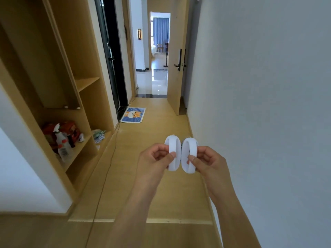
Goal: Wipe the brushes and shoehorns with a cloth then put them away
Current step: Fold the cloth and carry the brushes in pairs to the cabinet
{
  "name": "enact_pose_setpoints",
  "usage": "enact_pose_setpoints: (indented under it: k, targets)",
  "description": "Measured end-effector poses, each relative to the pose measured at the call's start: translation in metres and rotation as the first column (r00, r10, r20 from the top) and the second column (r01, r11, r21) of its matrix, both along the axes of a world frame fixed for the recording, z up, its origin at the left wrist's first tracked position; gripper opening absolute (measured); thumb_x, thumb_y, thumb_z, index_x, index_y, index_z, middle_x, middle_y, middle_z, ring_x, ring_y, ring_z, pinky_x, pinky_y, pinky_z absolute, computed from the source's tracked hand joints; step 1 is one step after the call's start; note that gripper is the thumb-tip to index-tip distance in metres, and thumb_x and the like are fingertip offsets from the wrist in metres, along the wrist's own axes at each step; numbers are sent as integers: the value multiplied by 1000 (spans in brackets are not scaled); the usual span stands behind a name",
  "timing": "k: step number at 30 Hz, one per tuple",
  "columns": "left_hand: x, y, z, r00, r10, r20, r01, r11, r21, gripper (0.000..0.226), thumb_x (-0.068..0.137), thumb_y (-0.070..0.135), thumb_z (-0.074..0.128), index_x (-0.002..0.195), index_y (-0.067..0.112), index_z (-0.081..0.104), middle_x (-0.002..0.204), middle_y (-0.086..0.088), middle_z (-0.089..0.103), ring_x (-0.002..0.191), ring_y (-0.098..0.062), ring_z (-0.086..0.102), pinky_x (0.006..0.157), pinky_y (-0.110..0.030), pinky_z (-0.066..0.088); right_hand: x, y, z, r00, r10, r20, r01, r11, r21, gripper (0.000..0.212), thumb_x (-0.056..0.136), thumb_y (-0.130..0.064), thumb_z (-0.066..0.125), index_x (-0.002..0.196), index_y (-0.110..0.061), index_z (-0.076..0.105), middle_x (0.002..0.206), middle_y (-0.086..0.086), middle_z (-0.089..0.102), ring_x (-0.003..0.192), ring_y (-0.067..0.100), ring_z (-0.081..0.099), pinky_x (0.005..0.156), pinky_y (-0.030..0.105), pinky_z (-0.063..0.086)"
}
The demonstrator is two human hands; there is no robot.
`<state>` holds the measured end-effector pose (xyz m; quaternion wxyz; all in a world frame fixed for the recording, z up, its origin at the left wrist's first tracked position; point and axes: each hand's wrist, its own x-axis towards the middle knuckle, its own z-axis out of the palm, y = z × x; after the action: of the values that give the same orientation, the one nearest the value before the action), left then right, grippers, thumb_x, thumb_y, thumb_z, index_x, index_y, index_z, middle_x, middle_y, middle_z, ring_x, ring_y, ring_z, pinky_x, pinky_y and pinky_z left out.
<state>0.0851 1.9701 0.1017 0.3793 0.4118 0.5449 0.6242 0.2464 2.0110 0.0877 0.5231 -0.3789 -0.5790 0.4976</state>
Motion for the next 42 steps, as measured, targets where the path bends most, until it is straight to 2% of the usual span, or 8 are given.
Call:
enact_pose_setpoints:
  k: [2, 7, 17, 22, 26, 31, 38, 42]
  targets:
    - [-15, 35, -4, 999, 47, -7, -47, 999, -1, 9, 84, 7, 73, 92, 10, 71, 88, -14, 72, 77, -20, 67, 69, -33, 55, -17, 43, -4, 999, 49, -5, -49, 999, -5, 19, 89, -3, 69, 103, -15, 73, 93, 2, 77, 87, 17, 74, 74, 22, 57]
    - [-53, 134, 6, 983, 181, -43, -180, 984, 7, 8, 84, 10, 74, 91, 14, 71, 85, -8, 72, 75, -16, 68, 65, -27, 55, -63, 162, 2, 985, 174, -9, -174, 985, -5, 22, 88, -5, 71, 100, -22, 73, 96, -2, 78, 90, 14, 74, 76, 26, 59]
    - [-113, 311, 31, 927, 371, -51, -368, 928, 64, 8, 83, 7, 74, 90, 9, 71, 88, -18, 69, 81, -32, 67, 71, -39, 56, -140, 369, 29, 938, 346, -18, -346, 938, 27, 17, 88, -1, 69, 101, -13, 73, 94, 3, 77, 84, 15, 73, 70, 25, 56]
    - [-147, 388, 17, 927, 373, -45, -371, 928, 45, 6, 84, 9, 73, 88, 13, 71, 86, -13, 70, 84, -32, 67, 72, -41, 57, -174, 447, 16, 936, 351, 2, -351, 936, 4, 17, 88, -2, 69, 100, -14, 73, 93, 3, 77, 84, 17, 73, 74, 33, 58]
    - [-184, 459, 3, 940, 341, 0, -341, 939, 37, 6, 85, 9, 73, 85, 14, 70, 84, -12, 71, 76, -25, 67, 67, -33, 55, -209, 514, 5, 949, 315, 5, -315, 949, -5, 18, 88, -1, 69, 99, -15, 73, 91, 4, 77, 83, 17, 73, 76, 40, 57]
    - [-250, 560, 3, 953, 297, 56, -300, 952, 59, 8, 85, 5, 71, 83, 12, 68, 75, -5, 68, 73, -19, 64, 66, -35, 52, -270, 608, 10, 960, 278, 35, -278, 960, -1, 19, 89, -2, 68, 101, -16, 73, 93, 4, 77, 85, 20, 72, 79, 45, 57]
    - [-360, 687, 29, 962, 274, 6, -274, 959, 75, 5, 85, 6, 72, 88, 8, 69, 78, -11, 68, 77, -25, 66, 77, -48, 56, -376, 727, 33, 968, 250, 25, -250, 968, 26, 19, 89, -3, 68, 102, -17, 73, 90, 3, 77, 82, 17, 72, 76, 36, 59]
    - [-407, 741, 25, 963, 271, -3, -270, 962, 47, 7, 85, 6, 72, 85, 13, 69, 74, -4, 67, 75, -21, 66, 76, -45, 55, -423, 779, 27, 969, 248, 2, -248, 969, -7, 18, 89, -2, 67, 100, -16, 73, 90, 6, 76, 82, 19, 71, 77, 39, 58]
